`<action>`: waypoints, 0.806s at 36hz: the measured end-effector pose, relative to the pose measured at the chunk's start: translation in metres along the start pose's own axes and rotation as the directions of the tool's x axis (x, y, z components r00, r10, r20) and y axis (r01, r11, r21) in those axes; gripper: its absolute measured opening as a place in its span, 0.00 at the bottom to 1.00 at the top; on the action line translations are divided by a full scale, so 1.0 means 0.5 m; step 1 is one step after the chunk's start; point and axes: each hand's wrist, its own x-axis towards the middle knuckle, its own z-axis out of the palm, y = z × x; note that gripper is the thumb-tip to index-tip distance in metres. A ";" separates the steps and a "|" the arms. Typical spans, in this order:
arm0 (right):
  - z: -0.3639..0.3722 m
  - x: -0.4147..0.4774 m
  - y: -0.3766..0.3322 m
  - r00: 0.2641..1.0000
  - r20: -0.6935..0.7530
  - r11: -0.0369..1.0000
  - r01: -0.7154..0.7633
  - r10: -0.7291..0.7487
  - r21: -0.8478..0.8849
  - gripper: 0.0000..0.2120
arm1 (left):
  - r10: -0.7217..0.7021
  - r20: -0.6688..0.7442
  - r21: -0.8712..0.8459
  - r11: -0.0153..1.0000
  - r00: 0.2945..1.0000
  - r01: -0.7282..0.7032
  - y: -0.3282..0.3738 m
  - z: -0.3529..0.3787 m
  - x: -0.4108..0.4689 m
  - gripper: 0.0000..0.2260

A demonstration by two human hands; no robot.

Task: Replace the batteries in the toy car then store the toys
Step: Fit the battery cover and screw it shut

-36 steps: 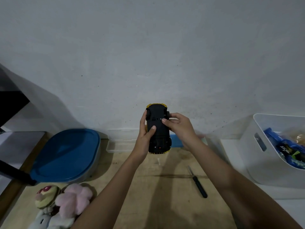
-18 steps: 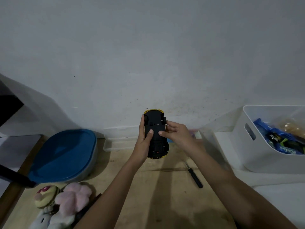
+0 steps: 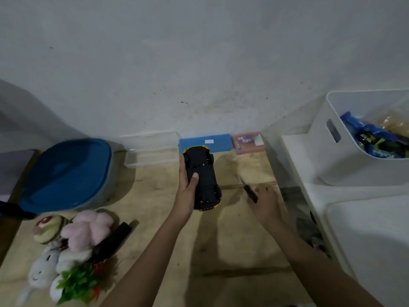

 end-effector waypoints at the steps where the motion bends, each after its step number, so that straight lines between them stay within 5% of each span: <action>1: 0.003 -0.002 0.002 1.000 -0.010 1.000 -0.001 0.001 -0.019 0.11 | 0.000 -0.004 -0.001 1.000 1.000 0.000 -0.005 0.002 -0.004 0.25; 4: 0.006 -0.001 0.001 1.000 -0.016 1.000 0.000 0.000 0.022 0.09 | -0.009 -0.004 -0.003 1.000 1.000 0.009 -0.016 0.007 -0.015 0.25; 7: -0.008 0.001 -0.015 1.000 0.008 0.953 0.003 -0.005 0.303 0.05 | 0.000 -0.023 0.012 1.000 1.000 0.000 -0.025 0.008 -0.022 0.24; 10: -0.047 -0.008 -0.061 0.998 0.035 0.787 0.024 -0.059 0.617 0.07 | 0.013 -0.042 0.000 1.000 0.999 -0.014 -0.025 0.006 -0.023 0.26; 16: -0.130 -0.025 -0.176 0.990 -0.078 0.427 0.121 -0.118 0.896 0.07 | 0.059 -0.082 -0.007 0.998 0.995 -0.060 -0.013 -0.010 -0.014 0.26; 21: -0.140 -0.042 -0.230 0.981 -0.131 0.269 0.166 -0.144 0.949 0.05 | 0.100 -0.102 0.021 0.995 0.990 -0.099 0.013 -0.022 -0.015 0.26; 29: -0.130 -0.071 -0.276 0.965 -0.181 0.198 0.219 -0.191 0.955 0.03 | 0.159 -0.142 0.071 0.986 0.977 -0.150 0.040 -0.046 -0.025 0.26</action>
